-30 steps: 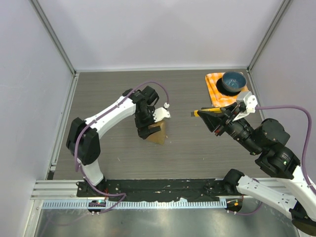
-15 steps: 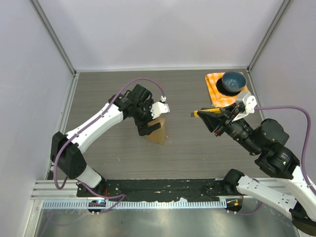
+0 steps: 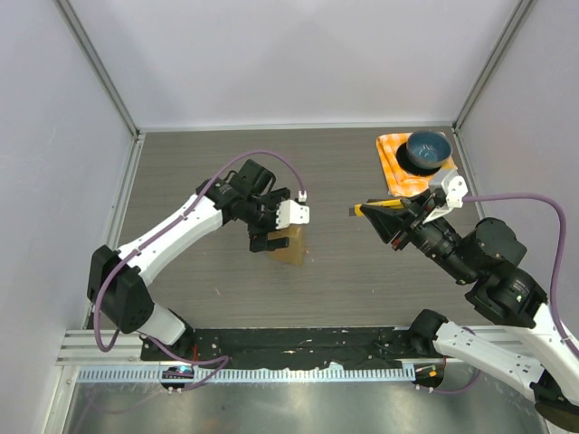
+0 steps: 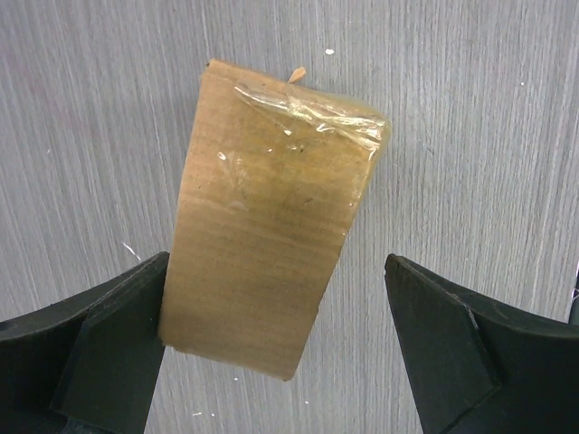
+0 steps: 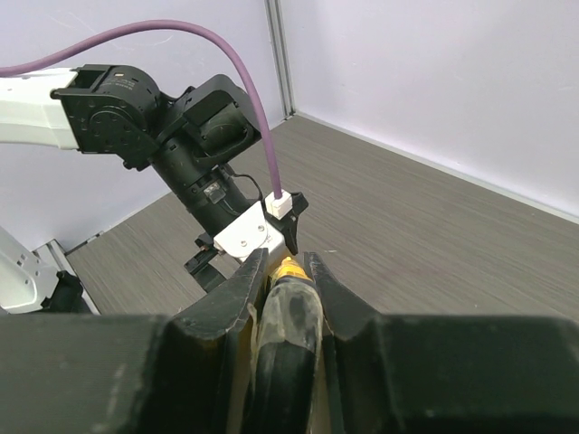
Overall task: Unpack the express box
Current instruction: Pick up the knife from the center of the board.
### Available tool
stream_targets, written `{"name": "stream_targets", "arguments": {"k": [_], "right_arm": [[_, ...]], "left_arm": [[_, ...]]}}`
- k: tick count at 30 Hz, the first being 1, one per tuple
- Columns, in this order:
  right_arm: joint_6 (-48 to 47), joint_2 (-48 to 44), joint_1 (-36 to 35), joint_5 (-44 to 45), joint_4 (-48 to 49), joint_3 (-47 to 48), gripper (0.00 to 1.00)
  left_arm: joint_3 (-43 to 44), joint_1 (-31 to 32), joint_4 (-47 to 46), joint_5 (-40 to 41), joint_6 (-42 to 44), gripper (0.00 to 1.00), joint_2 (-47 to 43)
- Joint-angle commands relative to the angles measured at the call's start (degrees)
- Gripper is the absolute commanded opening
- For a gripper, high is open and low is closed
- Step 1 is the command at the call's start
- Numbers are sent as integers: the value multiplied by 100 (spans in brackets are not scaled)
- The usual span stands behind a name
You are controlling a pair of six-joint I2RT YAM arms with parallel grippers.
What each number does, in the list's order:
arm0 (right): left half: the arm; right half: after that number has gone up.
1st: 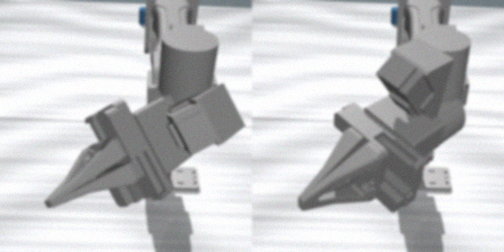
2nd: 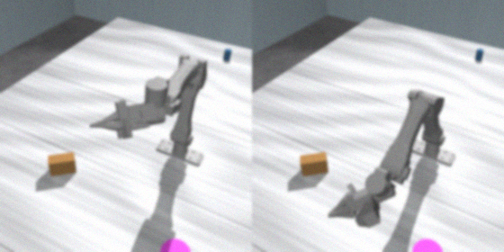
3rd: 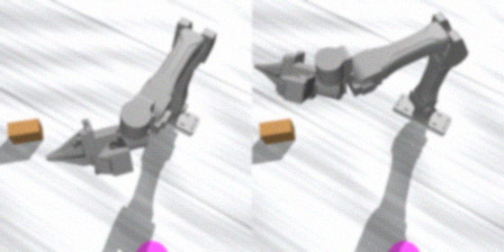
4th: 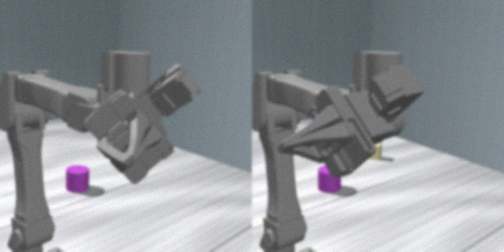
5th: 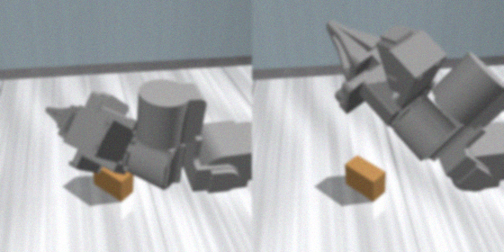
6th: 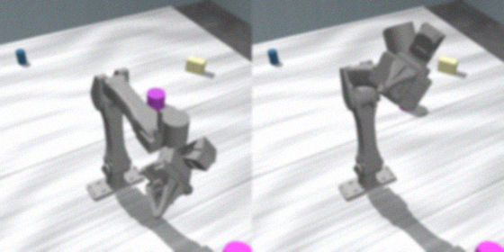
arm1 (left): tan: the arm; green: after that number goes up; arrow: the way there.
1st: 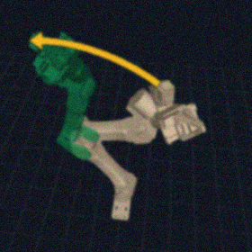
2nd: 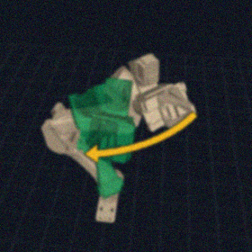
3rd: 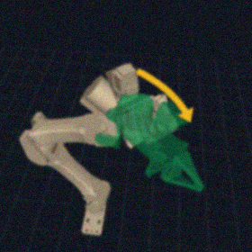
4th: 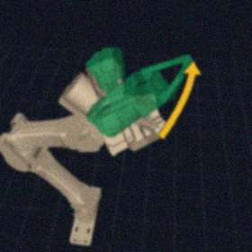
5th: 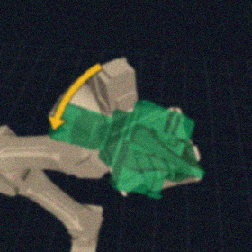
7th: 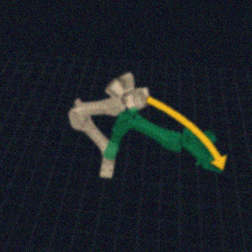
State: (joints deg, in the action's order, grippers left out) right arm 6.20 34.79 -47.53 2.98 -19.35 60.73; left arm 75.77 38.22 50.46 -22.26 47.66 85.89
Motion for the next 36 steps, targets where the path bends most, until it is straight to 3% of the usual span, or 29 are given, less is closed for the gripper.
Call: {"name": "stream_targets", "arguments": {"k": [1, 17, 28, 30, 31, 34, 36], "right_arm": [[39, -86, -20, 106, 142, -35, 1], [13, -95, -11, 202, 151, -123, 1], [31, -218, -11, 317, 143, -333, 1], [31, -218, -11, 326, 142, -360, 4], [31, -218, -20, 326, 151, -360, 5], [-4, -200, -11, 282, 160, -325, 8], [-57, -165, -2, 221, 160, -307, 8]], "left_arm": [[158, -16, 61, -340, 323, 100, 121], [430, -16, -80, -358, 69, 98, 771], [237, -25, -177, -288, -116, 52, 605], [184, -16, -159, -226, -178, 41, 509], [167, -16, -150, -174, -265, 28, 473], [201, -25, -63, -112, -616, 3, 289], [237, -25, 51, -42, -854, 0, 166]]}}
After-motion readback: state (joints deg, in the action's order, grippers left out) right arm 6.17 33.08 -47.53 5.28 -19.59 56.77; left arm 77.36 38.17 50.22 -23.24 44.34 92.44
